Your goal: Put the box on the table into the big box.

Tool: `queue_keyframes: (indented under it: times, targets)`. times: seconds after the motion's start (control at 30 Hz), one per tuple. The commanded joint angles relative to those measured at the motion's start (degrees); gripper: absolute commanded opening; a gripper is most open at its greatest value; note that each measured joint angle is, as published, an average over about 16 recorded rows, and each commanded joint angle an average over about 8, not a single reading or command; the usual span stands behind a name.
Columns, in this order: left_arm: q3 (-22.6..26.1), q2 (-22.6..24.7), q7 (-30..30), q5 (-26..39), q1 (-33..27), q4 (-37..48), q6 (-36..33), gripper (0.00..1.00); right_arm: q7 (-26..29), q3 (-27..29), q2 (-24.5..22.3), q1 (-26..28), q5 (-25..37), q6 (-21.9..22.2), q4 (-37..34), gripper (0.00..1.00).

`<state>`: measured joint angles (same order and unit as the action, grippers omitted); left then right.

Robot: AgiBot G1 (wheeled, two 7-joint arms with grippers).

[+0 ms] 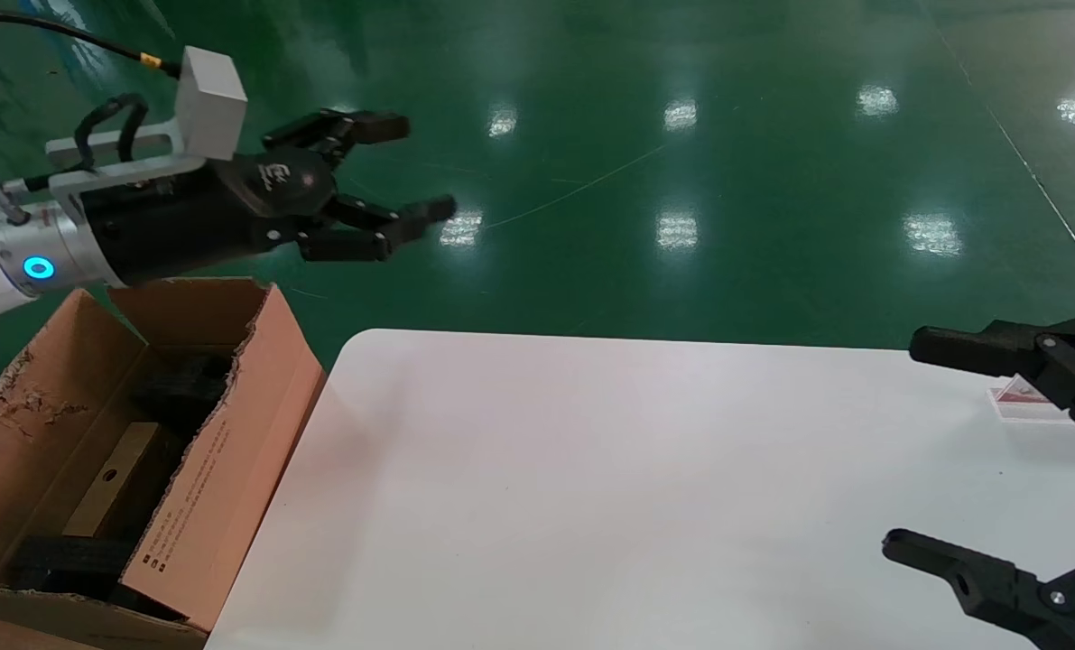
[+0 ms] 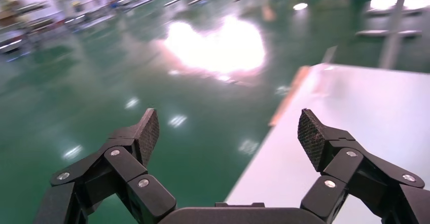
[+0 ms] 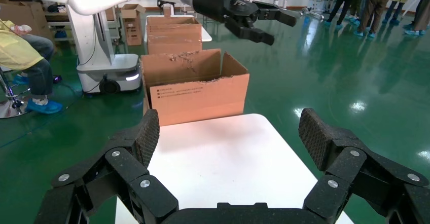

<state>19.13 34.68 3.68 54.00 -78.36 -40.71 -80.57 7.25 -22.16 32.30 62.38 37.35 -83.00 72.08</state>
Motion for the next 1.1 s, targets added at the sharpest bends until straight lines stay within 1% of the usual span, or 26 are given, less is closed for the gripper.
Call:
queue_keyframes:
  times: [0.03, 0.4, 0.6, 0.73, 1.1]
  targets:
    - [-0.38, 0.04, -1.77, -1.49, 2.06, -4.03, -0.63, 1.0, 0.0, 0.0, 0.0, 0.0, 0.0, 0.0, 0.0, 1.0]
    - [-2.47, 0.27, -11.46, -9.64, 13.33, -26.09, -4.07, 1.0, 0.0, 0.0, 0.0, 0.0, 0.0, 0.0, 0.0, 1.0]
    - [-3.24, 0.37, -14.91, -12.8, 17.76, -34.94, -5.44, 1.0, 0.0, 0.0, 0.0, -0.01, -0.01, 0.01, -0.01, 1.0]
    - [-3.43, 0.4, -15.29, -13.49, 18.63, -36.64, -5.73, 1.0, -0.01, 0.01, 0.0, -0.01, -0.01, 0.01, -0.01, 1.0]
    - [-3.29, 0.38, -14.66, -12.69, 17.47, -34.21, -5.36, 1.0, -0.01, 0.01, -0.01, -0.01, -0.01, 0.01, -0.01, 1.0]
